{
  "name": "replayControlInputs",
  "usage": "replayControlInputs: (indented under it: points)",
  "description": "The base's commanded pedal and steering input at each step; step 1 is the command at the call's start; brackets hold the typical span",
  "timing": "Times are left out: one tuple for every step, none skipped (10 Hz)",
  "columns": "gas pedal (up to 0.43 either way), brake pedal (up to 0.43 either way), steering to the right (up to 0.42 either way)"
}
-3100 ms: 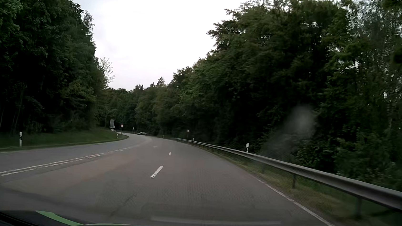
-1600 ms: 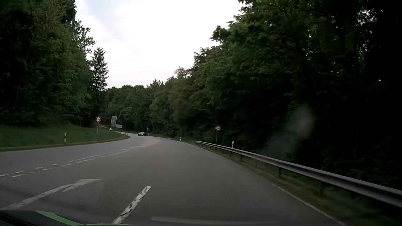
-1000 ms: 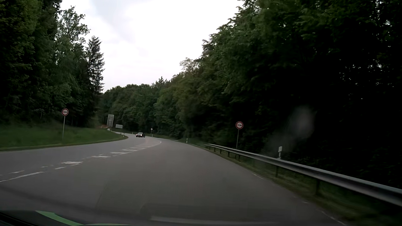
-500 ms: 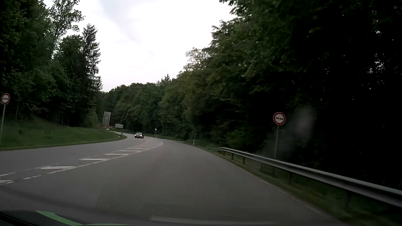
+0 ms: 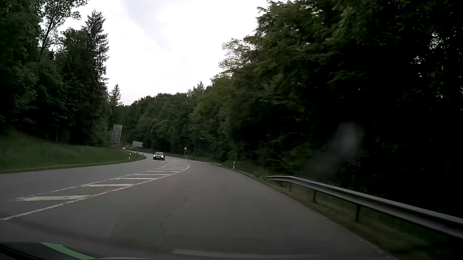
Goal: Follow the waypoints while adhering to traffic rules and regulations
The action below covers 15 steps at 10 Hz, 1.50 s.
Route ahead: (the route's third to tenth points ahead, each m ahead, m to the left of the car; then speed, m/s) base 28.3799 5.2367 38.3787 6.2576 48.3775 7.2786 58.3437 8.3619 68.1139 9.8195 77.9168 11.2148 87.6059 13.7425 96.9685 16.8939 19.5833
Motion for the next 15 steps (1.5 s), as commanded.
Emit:
replayControlInputs:
  points:
    - [0.118,0.000,-0.017]
    - [0.118,0.000,-0.017]
    - [0.118,0.000,-0.017]
    - [0.110,0.000,-0.017]
    - [0.110,0.000,-0.017]
    - [0.110,0.000,-0.017]
    - [0.098,0.000,-0.016]
    - [0.087,0.000,-0.016]
    - [0.087,0.000,-0.016]
    - [0.079,0.000,-0.016]
    - [0.079,0.000,-0.016]
    - [0.079,0.000,-0.016]
    - [0.079,0.000,-0.016]
    - [0.079,0.000,-0.016]
    - [0.067,0.000,-0.016]
